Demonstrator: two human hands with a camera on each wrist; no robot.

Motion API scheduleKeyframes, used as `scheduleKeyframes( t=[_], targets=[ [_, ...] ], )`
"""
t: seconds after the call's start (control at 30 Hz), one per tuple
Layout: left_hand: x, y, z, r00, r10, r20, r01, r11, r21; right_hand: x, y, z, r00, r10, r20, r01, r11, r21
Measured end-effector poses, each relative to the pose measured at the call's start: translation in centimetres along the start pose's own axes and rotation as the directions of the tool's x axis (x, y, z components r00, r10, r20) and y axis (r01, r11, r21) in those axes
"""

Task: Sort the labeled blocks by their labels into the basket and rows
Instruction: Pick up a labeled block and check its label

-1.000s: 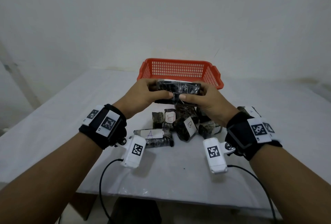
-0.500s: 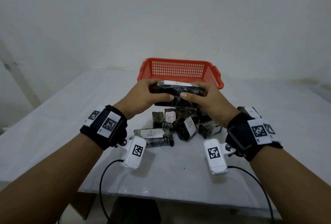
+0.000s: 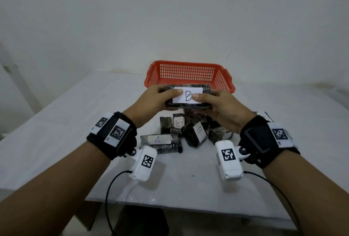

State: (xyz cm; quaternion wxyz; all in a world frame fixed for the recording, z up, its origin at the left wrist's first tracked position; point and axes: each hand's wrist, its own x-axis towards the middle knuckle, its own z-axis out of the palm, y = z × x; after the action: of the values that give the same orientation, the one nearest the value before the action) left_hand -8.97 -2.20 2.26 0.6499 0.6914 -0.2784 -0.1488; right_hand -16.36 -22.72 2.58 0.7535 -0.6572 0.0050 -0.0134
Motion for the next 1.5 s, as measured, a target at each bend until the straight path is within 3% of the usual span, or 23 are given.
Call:
scheduleKeyframes(
  t=[0.17,0.33,0.47,0.63,0.77,0.97,1.1,1.5],
  targets=[
    [0.3,-0.3,0.2,0.994,0.059,-0.087,-0.055,0.997,0.054,0.2,-0.2,0.4,1.0,-0.007,-0.03,0.007,1.0,0.006],
    [-0.1,-0.2,0.6,1.0,-0.011,-0.002,0.01,0.995,-0.095,0.2,-0.4,0.1,0.995,-0.041,-0.085,0.046,0.998,0.051],
    [-0.1,-0.2,0.4,0.998,-0.02,-0.068,0.014,0.996,-0.085,-0.2,-0.3,0.0,0.999,-0.032,-0.006,0.032,0.999,0.037],
    [-0.3,0.1,0.6,0.999,-0.022,0.037,0.028,0.986,-0.165,-0.3,-0.1,-0.6,0.998,-0.065,-0.012,0.064,0.996,-0.056],
    [0.0,0.0,0.5,0.999,0.002,-0.044,-0.008,0.991,-0.136,-0.4,-0.1,-0.6,0.998,-0.055,-0.005,0.055,0.998,0.001],
    [-0.1,-0.1,0.7,1.0,-0.01,0.014,0.013,0.981,-0.193,-0.6,-0.1,-0.9,0.996,-0.083,-0.023,0.083,0.997,-0.007],
    [0.1,0.1,0.6,0.999,0.025,-0.026,-0.028,0.989,-0.143,-0.6,0.3,-0.7,0.992,-0.128,-0.014,0.126,0.99,-0.064],
    [0.1,-0.1,0.1,1.0,0.01,0.018,-0.009,0.999,-0.051,-0.5,0.2,-0.7,0.99,-0.134,-0.035,0.131,0.988,-0.079]
  ],
)
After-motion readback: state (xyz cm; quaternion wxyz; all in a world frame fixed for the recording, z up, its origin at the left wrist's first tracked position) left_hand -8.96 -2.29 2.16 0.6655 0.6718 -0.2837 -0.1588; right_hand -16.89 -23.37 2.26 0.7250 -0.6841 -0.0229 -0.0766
